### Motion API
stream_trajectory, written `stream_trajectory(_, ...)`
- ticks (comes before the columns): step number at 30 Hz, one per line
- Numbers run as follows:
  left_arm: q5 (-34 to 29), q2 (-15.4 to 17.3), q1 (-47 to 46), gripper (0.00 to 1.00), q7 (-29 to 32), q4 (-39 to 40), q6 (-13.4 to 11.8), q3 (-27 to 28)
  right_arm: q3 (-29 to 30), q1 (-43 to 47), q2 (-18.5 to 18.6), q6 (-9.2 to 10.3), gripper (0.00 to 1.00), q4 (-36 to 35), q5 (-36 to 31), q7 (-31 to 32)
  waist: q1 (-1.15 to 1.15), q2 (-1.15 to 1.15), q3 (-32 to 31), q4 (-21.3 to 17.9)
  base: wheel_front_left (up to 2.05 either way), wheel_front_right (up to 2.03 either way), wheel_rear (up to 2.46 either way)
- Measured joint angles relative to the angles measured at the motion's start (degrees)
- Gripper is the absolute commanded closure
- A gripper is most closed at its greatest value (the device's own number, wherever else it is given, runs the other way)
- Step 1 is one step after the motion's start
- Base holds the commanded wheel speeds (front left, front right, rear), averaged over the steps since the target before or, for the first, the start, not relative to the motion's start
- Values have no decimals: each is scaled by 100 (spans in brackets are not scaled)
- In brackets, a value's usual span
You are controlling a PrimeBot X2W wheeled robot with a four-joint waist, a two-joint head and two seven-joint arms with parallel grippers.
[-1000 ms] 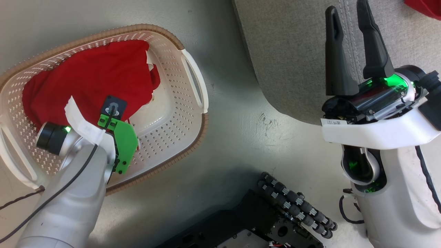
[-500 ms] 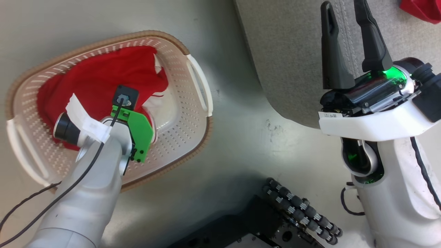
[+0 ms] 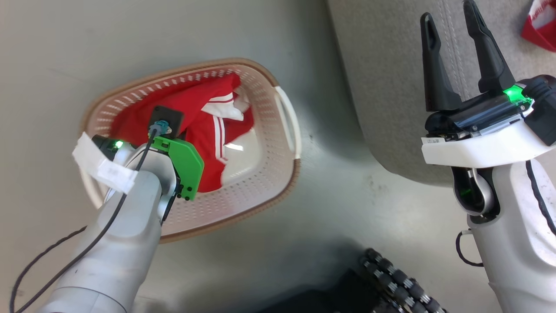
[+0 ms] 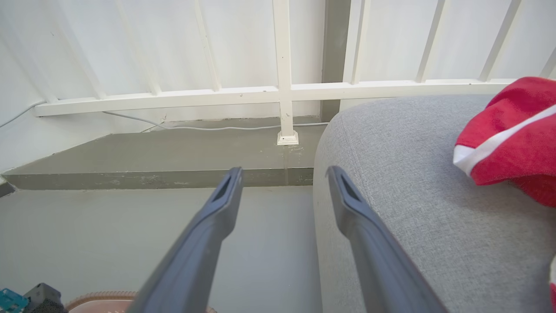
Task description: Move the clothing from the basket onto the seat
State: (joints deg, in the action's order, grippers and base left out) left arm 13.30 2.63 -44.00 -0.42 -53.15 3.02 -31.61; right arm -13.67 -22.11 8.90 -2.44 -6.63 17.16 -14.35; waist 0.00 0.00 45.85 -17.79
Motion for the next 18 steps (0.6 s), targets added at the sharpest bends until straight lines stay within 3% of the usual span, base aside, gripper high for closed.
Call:
stream_trajectory(6, 564, -4, 163, 100, -426, 382, 146, -83, 22, 41, 23, 0, 0, 193, 2, 0, 0, 0, -388, 304, 0, 0, 0)
stream_trajectory(18, 1376, -18, 582, 100, -1134, 910, 164, -233, 25, 269, 110, 0, 0, 620, 40, 21, 0, 0, -1251, 870, 0, 0, 0)
